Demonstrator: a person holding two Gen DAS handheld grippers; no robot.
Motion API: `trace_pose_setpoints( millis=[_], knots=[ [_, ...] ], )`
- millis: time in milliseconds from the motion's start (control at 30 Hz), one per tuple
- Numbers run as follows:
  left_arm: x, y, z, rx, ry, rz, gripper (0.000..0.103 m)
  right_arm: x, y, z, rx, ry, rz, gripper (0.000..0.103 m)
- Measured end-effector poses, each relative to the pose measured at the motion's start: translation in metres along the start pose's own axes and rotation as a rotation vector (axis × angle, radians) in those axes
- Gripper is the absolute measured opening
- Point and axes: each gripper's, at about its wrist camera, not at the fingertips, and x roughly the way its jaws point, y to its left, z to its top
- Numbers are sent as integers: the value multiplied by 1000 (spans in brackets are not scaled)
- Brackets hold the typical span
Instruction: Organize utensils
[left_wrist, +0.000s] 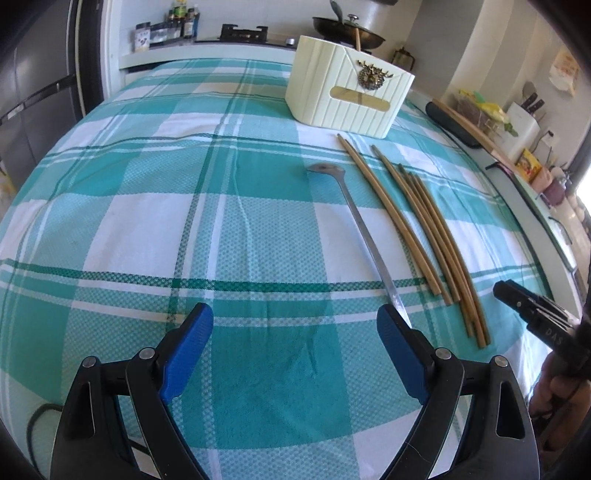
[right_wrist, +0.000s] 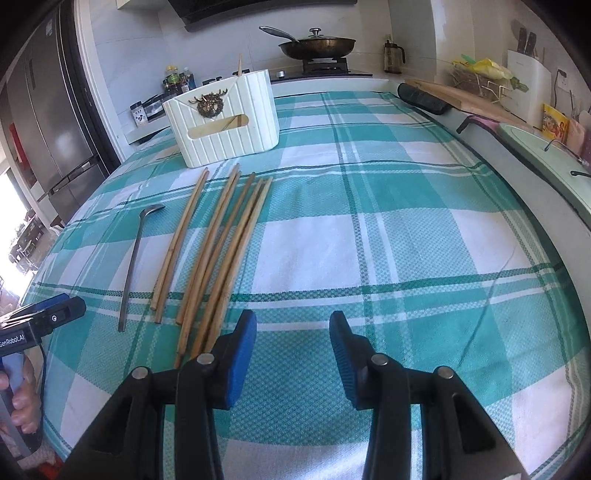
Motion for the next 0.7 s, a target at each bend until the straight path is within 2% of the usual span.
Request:
trace_pose_setpoints(
  millis=[133,300,433,533,600,667,700],
  knots=[
    [4,-7,4,9,-6,0,91,4,0,1,3,2,-16,42],
    [15,-26,25,27,-37,18,91,9,6,7,-22,4,-14,42],
    [35,-42,43,84,-50,92,91,14,12,20,-34,-10,5,42],
    [52,-45,49,92,-35,159,91,20,14,26,-39,-21,12,42],
    [58,-41,49,90,-12,178,90,25,15,24,-42,-11,17,42],
    [57,-35,46,89,-12,159,84,29,12,21,-31,6,37,42],
    [54,-33,46,90,-20,155,72,29,10,21,-18,6,46,42]
  ],
)
